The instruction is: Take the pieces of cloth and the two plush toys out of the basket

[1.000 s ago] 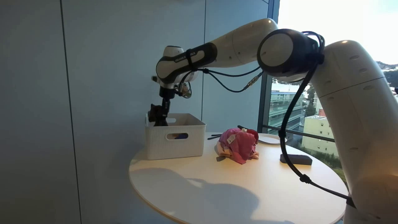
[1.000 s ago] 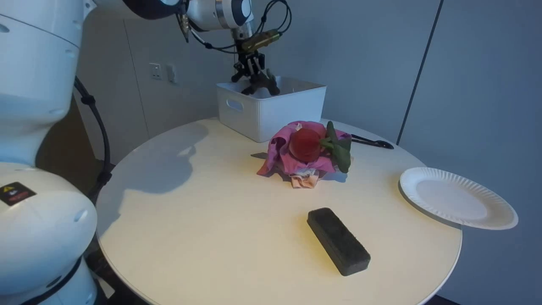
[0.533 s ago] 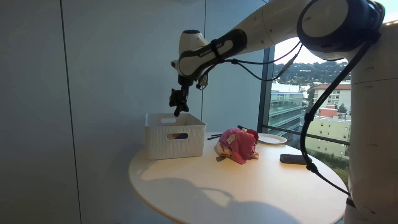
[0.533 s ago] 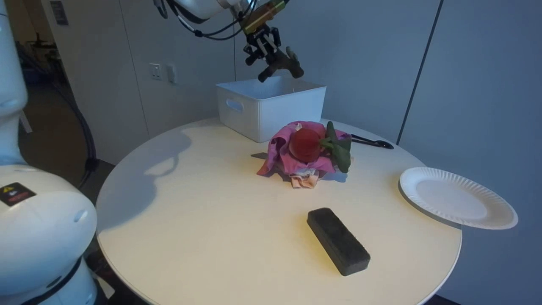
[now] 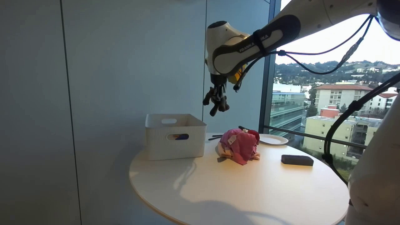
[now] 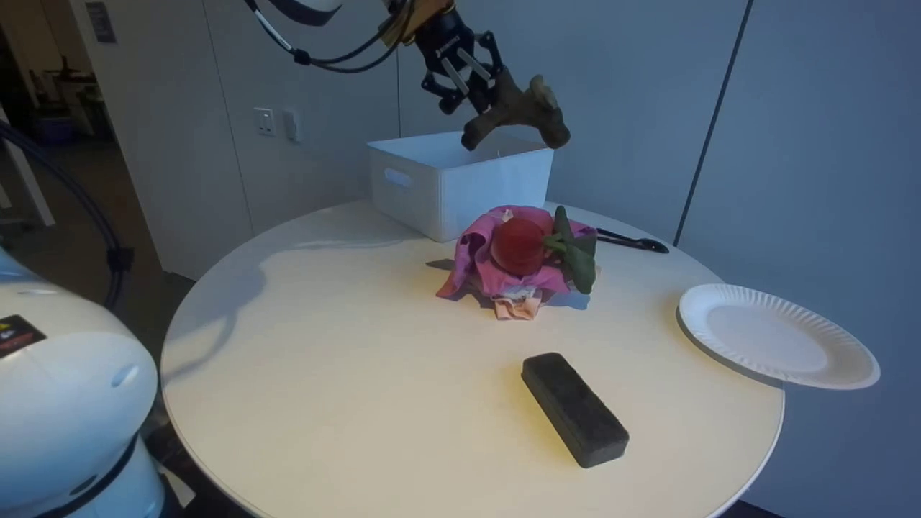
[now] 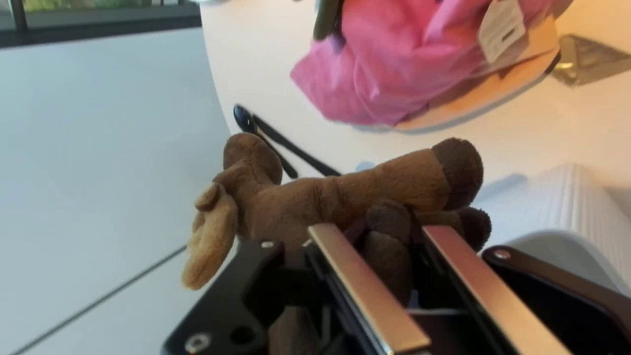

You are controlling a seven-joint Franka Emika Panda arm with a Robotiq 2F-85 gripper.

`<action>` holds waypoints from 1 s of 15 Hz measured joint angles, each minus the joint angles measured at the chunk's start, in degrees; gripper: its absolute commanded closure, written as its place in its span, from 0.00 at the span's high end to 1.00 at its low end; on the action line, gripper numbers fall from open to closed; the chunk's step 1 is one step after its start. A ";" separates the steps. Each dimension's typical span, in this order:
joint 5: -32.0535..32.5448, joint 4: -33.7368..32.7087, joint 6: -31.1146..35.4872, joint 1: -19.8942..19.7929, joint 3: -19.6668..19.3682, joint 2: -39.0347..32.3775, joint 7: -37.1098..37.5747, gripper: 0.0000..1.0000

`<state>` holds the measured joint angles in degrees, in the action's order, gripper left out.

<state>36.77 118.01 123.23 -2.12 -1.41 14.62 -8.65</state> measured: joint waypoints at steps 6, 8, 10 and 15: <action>-3.70 6.86 -8.79 -3.63 -2.42 1.43 8.78 0.43; -8.04 8.86 -9.19 -4.36 -4.11 0.62 9.33 0.57; -11.74 10.19 -9.01 -4.80 -5.32 -0.11 9.53 0.71; -15.35 12.18 -4.64 -4.90 -5.87 -0.09 9.60 1.00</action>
<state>21.42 130.19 118.59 -7.02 -7.28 14.53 0.95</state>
